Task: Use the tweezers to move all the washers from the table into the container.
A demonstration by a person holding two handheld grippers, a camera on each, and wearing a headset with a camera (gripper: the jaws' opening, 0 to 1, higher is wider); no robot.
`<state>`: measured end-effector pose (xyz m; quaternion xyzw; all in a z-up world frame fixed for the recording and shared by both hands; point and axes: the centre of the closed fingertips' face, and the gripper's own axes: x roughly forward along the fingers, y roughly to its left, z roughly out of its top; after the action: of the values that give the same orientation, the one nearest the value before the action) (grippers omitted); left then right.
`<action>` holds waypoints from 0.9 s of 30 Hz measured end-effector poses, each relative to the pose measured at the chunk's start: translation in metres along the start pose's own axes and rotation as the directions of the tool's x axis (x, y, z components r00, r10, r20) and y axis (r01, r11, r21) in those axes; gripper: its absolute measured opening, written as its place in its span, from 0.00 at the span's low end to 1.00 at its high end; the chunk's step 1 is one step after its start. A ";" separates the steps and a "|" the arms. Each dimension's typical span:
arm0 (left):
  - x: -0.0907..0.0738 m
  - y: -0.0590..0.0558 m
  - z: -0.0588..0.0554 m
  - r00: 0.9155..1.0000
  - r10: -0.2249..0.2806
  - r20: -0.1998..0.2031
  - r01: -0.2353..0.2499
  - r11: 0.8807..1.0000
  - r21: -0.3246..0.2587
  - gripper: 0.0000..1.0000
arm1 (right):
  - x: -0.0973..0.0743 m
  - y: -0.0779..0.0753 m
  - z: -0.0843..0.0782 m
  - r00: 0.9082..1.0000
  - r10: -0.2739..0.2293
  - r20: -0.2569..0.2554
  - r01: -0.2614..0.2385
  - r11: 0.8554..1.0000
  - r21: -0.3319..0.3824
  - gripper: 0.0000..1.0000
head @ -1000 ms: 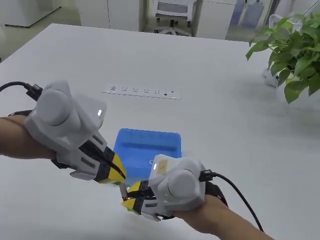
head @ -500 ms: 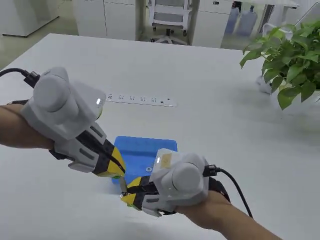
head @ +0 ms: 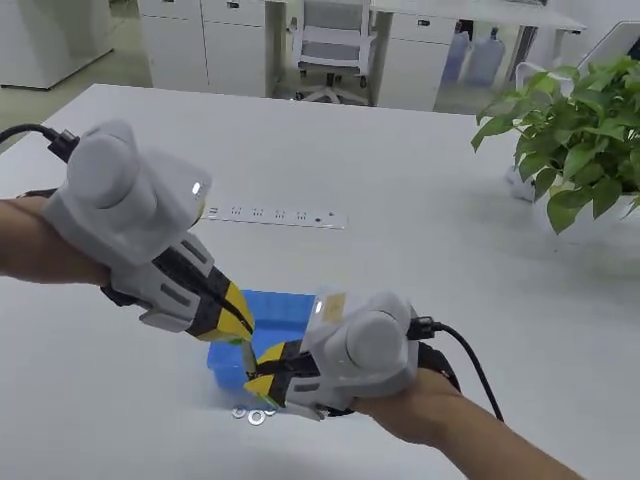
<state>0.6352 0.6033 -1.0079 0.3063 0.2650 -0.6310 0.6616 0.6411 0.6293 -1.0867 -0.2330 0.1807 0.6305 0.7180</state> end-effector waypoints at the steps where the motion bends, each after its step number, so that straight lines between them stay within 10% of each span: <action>1: 0.000 0.002 0.000 1.000 0.002 0.000 -0.002 1.000 0.003 0.05 | 0.000 -0.002 0.000 1.000 -0.002 0.000 0.002 1.000 0.000 0.10; 27: 0.025 0.052 -0.013 1.000 0.007 -0.022 -0.006 1.000 0.021 0.05 | 0.016 -0.052 -0.023 1.000 -0.004 -0.015 0.005 0.999 0.052 0.10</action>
<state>0.6892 0.5969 -1.0317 0.3212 0.2647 -0.6281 0.6574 0.6960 0.6244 -1.1095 -0.2192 0.2018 0.6222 0.7240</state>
